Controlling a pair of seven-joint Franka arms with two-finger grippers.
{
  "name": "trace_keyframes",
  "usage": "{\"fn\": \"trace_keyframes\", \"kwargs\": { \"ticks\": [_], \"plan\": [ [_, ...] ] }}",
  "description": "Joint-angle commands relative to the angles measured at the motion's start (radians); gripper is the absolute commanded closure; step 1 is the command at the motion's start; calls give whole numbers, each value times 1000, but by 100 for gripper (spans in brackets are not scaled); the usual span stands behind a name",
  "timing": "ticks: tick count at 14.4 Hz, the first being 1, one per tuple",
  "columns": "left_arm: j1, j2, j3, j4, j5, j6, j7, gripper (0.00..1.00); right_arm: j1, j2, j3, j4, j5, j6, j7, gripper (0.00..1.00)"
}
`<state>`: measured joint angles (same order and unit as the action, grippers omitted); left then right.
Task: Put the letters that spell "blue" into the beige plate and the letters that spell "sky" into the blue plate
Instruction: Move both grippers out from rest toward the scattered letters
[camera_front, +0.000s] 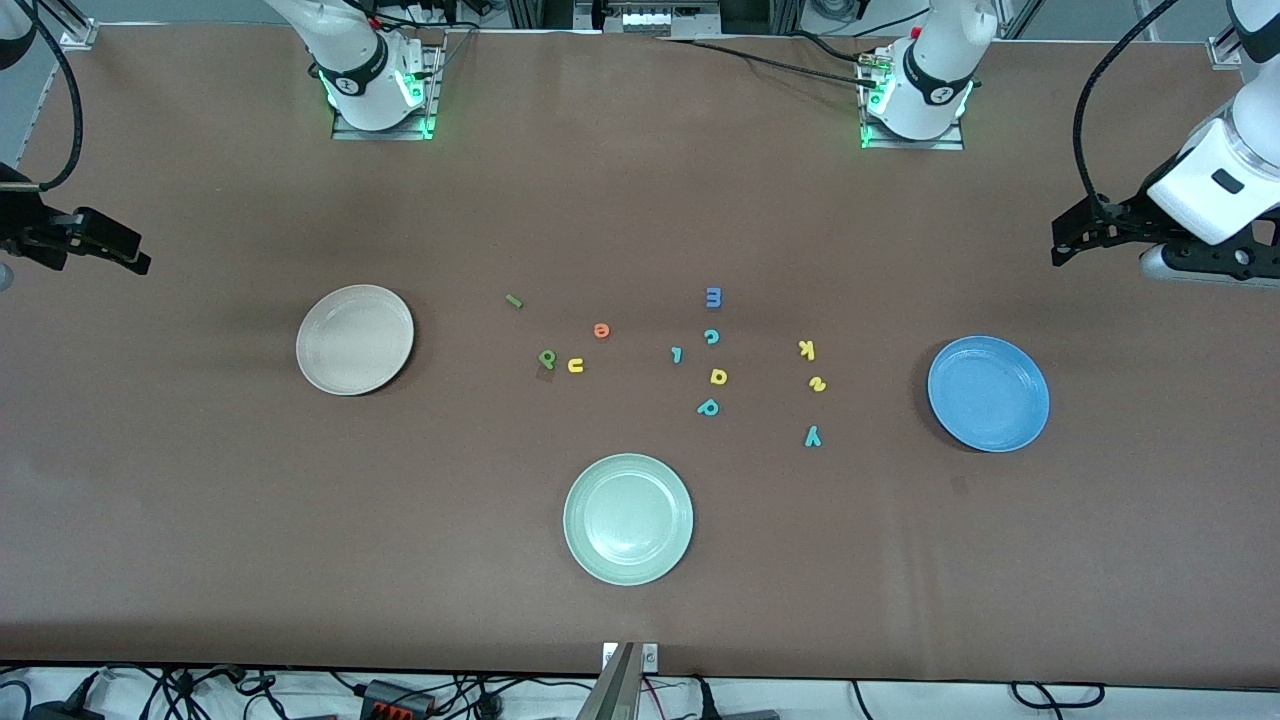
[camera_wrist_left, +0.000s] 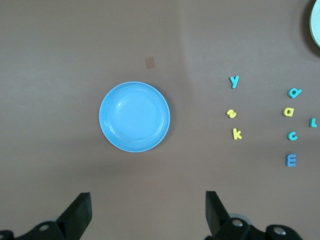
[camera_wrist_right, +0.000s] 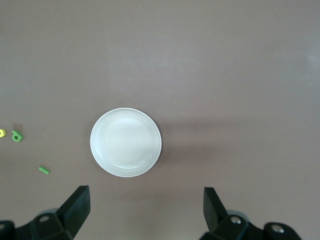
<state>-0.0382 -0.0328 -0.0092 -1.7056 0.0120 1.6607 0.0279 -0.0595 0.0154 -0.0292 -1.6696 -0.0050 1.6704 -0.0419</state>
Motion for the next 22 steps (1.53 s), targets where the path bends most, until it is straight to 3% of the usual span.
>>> {"fn": "trace_keyframes", "kwargs": {
  "ticks": [1,16,22],
  "plan": [
    [7,-1,-5,17,-24,-21,26,0,-14,-20,15,-22,-10,-9,2,0],
    [6,-1,-5,17,-24,-22,24,0,-16,-2,8,-15,-6,-52,-10,0],
    [4,-1,-5,17,-24,-22,24,0,35,67,17,-27,5,-52,-9,0]
  ]
}}
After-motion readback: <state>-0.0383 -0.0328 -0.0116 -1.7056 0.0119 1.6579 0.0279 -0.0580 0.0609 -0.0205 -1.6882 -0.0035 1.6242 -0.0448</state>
